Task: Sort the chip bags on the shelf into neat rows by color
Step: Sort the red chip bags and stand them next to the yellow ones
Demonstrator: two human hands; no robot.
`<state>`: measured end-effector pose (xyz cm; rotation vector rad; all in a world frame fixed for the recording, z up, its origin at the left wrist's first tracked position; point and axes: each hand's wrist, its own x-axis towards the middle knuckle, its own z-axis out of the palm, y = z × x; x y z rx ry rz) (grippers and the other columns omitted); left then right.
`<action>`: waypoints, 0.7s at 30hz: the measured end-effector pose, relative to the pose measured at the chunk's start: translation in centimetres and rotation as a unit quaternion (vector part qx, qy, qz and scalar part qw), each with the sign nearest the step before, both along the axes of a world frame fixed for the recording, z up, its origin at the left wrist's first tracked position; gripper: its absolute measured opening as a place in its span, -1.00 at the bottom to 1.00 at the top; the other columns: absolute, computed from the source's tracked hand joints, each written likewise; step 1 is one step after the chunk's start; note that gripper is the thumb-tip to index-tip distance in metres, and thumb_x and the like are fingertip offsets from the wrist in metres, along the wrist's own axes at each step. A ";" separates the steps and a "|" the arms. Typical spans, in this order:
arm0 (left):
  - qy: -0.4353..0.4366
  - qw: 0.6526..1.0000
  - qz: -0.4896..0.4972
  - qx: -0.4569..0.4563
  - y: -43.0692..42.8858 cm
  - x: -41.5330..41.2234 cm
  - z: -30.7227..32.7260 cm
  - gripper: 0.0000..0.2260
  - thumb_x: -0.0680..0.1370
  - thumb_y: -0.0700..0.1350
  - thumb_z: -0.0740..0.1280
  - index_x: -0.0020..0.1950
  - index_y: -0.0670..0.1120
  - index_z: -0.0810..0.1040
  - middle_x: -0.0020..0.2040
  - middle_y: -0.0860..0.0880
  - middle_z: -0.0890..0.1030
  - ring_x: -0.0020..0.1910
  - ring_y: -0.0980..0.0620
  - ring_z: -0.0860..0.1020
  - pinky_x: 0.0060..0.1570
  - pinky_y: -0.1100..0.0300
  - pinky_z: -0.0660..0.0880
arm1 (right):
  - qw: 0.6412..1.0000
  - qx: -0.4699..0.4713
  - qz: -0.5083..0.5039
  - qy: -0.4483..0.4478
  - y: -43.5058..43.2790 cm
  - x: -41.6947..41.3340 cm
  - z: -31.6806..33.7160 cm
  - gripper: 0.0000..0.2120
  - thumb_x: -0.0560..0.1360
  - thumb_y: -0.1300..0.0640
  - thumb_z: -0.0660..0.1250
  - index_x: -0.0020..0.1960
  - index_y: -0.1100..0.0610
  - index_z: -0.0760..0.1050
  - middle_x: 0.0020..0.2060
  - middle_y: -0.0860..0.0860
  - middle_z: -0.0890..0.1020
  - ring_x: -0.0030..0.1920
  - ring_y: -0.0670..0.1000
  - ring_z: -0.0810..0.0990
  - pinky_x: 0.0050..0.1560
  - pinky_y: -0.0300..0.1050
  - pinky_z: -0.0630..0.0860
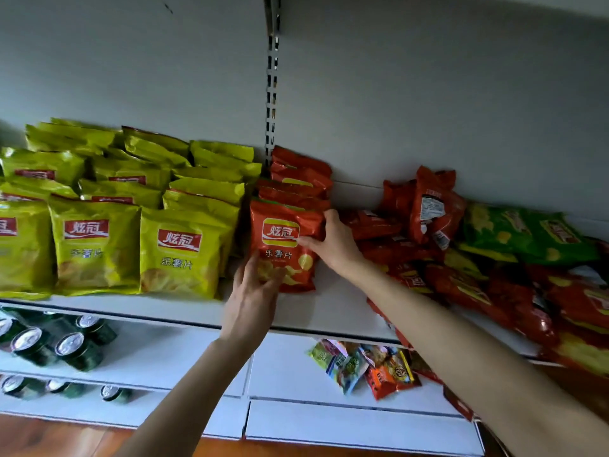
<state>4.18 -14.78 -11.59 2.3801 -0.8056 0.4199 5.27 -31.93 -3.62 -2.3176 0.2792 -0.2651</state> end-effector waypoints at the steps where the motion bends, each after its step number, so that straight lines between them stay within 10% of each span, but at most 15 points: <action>1: 0.002 1.000 0.002 0.004 -0.1 0.1 0.0 -0.58 0.36 -0.21 0.32 0.18 0.06 0.41 0.25 -0.39 0.44 0.07 -0.48 0.49 -0.30 -0.23 0.58 | 1.000 -0.018 0.006 0.013 -0.5 0.0 0.4 -0.47 0.42 0.07 0.43 0.25 0.24 0.29 0.20 0.13 0.51 0.20 0.10 0.50 0.00 -0.27 0.33; 5: -0.007 1.000 0.003 0.008 -0.2 0.1 0.1 -0.56 0.37 -0.27 0.38 0.18 0.06 0.41 0.23 -0.38 0.45 0.07 -0.46 0.50 -0.36 -0.18 0.58 | 0.993 -0.114 -0.003 0.024 -4.4 -0.2 2.7 -0.53 0.47 0.08 0.37 0.30 0.21 0.34 0.07 0.14 0.57 0.01 0.02 0.54 -0.07 -0.26 0.34; 10: -0.022 1.000 0.010 0.014 -0.3 -0.1 0.5 -0.61 0.36 -0.26 0.35 0.14 0.02 0.45 0.20 -0.39 0.46 0.05 -0.48 0.48 -0.31 -0.20 0.58 | 0.922 -0.334 0.051 0.190 -9.9 -0.4 2.1 -0.44 0.45 0.01 0.38 0.37 0.16 0.31 0.24 0.18 0.46 0.24 0.18 0.44 0.19 0.00 0.41; 16: -0.038 0.998 0.024 0.036 -0.2 -0.4 -0.1 -0.66 0.36 -0.24 0.40 0.13 -0.09 0.56 0.26 -0.41 0.41 0.13 -0.52 0.43 -0.15 -0.27 0.53 | 0.961 -0.276 -0.001 -0.011 -10.7 -1.2 4.7 -0.75 0.55 0.06 0.24 0.11 0.22 0.50 -0.04 0.14 0.61 -0.01 0.15 0.57 -0.03 0.03 0.49; 21: -0.029 0.998 0.028 0.041 -0.4 -0.9 -0.6 -0.56 0.26 -0.29 0.56 0.12 -0.20 0.62 0.28 -0.43 0.40 0.18 -0.52 0.40 -0.07 -0.31 0.49 | 0.968 -0.213 -0.033 -0.126 -11.4 -4.2 10.1 -0.74 0.58 0.09 0.19 0.14 0.27 0.43 -0.04 0.07 0.55 -0.06 -0.02 0.51 -0.21 -0.36 0.38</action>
